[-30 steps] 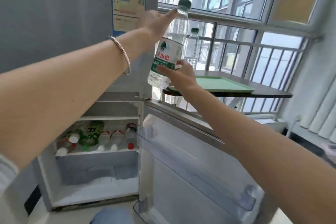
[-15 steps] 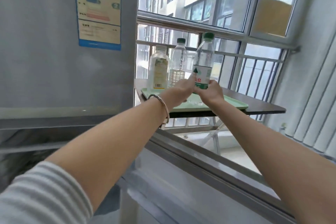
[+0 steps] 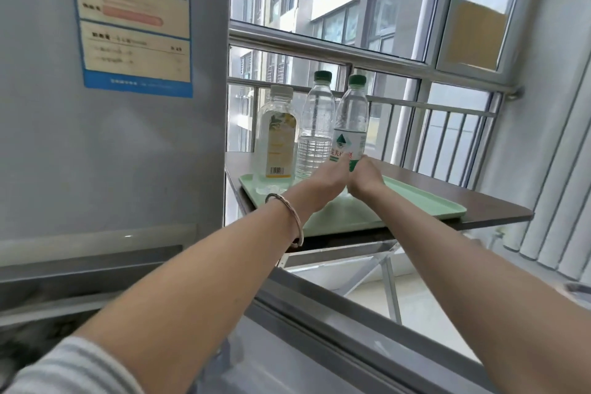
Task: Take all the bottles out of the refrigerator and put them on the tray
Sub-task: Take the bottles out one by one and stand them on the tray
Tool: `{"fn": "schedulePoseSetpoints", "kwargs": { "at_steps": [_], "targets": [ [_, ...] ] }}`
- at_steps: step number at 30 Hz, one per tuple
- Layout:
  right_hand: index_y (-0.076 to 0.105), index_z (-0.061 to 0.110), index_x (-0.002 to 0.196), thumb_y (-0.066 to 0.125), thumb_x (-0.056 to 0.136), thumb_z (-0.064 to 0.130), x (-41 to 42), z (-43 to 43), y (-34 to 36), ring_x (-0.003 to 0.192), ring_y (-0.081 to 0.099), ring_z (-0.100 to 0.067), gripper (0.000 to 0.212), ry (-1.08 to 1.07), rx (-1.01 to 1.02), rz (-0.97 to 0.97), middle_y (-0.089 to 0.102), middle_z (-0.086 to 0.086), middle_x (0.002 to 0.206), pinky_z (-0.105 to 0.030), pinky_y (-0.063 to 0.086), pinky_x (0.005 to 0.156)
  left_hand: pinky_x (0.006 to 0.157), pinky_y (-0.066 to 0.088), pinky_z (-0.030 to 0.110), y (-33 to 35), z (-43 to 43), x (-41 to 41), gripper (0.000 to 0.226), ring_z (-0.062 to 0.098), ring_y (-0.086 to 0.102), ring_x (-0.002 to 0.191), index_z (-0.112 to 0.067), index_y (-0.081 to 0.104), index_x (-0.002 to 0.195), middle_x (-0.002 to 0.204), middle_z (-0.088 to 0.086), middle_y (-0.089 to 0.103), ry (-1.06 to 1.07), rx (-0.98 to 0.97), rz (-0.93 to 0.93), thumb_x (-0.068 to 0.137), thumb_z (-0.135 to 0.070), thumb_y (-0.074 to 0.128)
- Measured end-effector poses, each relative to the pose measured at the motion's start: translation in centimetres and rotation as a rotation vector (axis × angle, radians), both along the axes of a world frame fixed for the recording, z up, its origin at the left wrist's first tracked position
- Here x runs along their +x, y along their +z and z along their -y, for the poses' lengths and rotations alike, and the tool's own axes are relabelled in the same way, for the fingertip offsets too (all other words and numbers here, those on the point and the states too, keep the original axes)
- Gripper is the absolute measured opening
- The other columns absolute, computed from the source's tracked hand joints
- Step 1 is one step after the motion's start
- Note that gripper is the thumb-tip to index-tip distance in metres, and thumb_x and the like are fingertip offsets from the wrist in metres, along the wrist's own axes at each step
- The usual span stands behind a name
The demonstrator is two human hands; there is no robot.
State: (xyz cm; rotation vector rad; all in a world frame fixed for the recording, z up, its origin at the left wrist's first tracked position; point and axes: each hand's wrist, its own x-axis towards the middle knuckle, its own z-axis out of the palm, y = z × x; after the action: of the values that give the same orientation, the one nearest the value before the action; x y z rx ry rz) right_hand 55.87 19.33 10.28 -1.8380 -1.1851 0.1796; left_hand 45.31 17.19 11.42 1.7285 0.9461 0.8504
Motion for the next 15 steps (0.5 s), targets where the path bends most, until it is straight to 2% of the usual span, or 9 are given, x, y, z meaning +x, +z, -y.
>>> {"fn": "schedulePoseSetpoints", "kwargs": {
  "at_steps": [3, 5, 6, 7, 9, 11, 13, 15],
  "targets": [
    [0.029, 0.000, 0.147, 0.054, 0.095, 0.022, -0.1, -0.5, 0.1, 0.113, 0.058, -0.041, 0.062, 0.000, -0.057, 0.017, 0.053, -0.023, 0.134, -0.051, 0.052, 0.093, 0.108, 0.040, 0.043, 0.1, -0.1, -0.2, 0.068, 0.030, 0.049, 0.125, -0.006, 0.039, 0.145, 0.144, 0.013, 0.046, 0.000, -0.035, -0.029, 0.099, -0.054, 0.022],
    [0.037, -0.001, 0.142, 0.055, 0.092, 0.027, 0.3, -1.0, -0.1, 0.091, 0.063, -0.034, 0.060, 0.028, -0.076, 0.026, 0.059, -0.020, 0.116, -0.043, 0.055, 0.074, 0.110, 0.038, 0.043, 0.3, 0.1, -0.2, 0.068, 0.031, 0.047, 0.129, -0.005, 0.038, 0.145, 0.145, 0.014, 0.045, 0.002, -0.037, -0.049, 0.099, -0.053, 0.022],
    [0.042, -0.001, 0.136, 0.055, 0.091, 0.028, 0.3, -1.1, -0.3, 0.078, 0.059, -0.028, 0.055, 0.045, -0.078, 0.027, 0.059, -0.016, 0.106, -0.037, 0.051, 0.064, 0.110, 0.037, 0.043, 0.4, 0.3, -0.3, 0.067, 0.031, 0.046, 0.130, -0.004, 0.039, 0.144, 0.145, 0.015, 0.045, 0.001, -0.030, -0.052, 0.100, -0.051, 0.022],
    [0.044, -0.001, 0.132, 0.054, 0.091, 0.028, 0.1, -0.8, -0.4, 0.076, 0.057, -0.026, 0.051, 0.033, -0.079, 0.029, 0.058, -0.012, 0.103, -0.034, 0.048, 0.063, 0.110, 0.037, 0.042, 0.4, 0.5, -0.4, 0.065, 0.030, 0.047, 0.129, -0.004, 0.040, 0.143, 0.143, 0.015, 0.046, 0.002, -0.024, -0.051, 0.101, -0.050, 0.022],
    [0.041, 0.001, 0.136, 0.055, 0.092, 0.026, -0.9, 0.4, -0.4, 0.100, 0.059, -0.032, 0.053, -0.002, -0.070, 0.039, 0.059, -0.011, 0.117, -0.038, 0.051, 0.083, 0.109, 0.039, 0.041, 0.7, 1.0, -0.9, 0.063, 0.029, 0.049, 0.126, -0.005, 0.044, 0.140, 0.139, 0.014, 0.050, 0.017, -0.023, -0.045, 0.101, -0.049, 0.023],
    [0.033, 0.000, 0.144, 0.055, 0.092, 0.023, -2.1, 1.8, -0.3, 0.126, 0.049, -0.036, 0.061, -0.082, -0.029, 0.145, 0.050, -0.018, 0.138, -0.043, 0.044, 0.101, 0.109, 0.040, 0.041, 1.2, 1.8, -1.7, 0.065, 0.029, 0.050, 0.126, -0.006, 0.044, 0.141, 0.141, 0.013, 0.049, 0.046, -0.024, -0.053, 0.100, -0.052, 0.025],
    [0.039, 0.000, 0.141, 0.055, 0.093, 0.021, -3.6, 3.3, 0.3, 0.127, 0.049, -0.036, 0.055, -0.083, 0.061, 0.240, 0.051, -0.021, 0.137, -0.045, 0.044, 0.103, 0.109, 0.040, 0.042, 1.9, 2.9, -2.7, 0.065, 0.030, 0.049, 0.127, -0.006, 0.043, 0.142, 0.142, 0.014, 0.048, 0.081, -0.017, -0.054, 0.100, -0.052, 0.025],
    [0.049, 0.001, 0.129, 0.053, 0.093, 0.020, -5.7, 5.3, 1.1, 0.115, 0.056, -0.035, 0.040, -0.029, 0.134, 0.307, 0.059, -0.017, 0.122, -0.044, 0.049, 0.091, 0.110, 0.038, 0.042, 2.6, 4.4, -4.1, 0.063, 0.030, 0.047, 0.130, -0.006, 0.041, 0.143, 0.145, 0.014, 0.045, 0.104, -0.002, -0.049, 0.101, -0.050, 0.025]
  ]
}}
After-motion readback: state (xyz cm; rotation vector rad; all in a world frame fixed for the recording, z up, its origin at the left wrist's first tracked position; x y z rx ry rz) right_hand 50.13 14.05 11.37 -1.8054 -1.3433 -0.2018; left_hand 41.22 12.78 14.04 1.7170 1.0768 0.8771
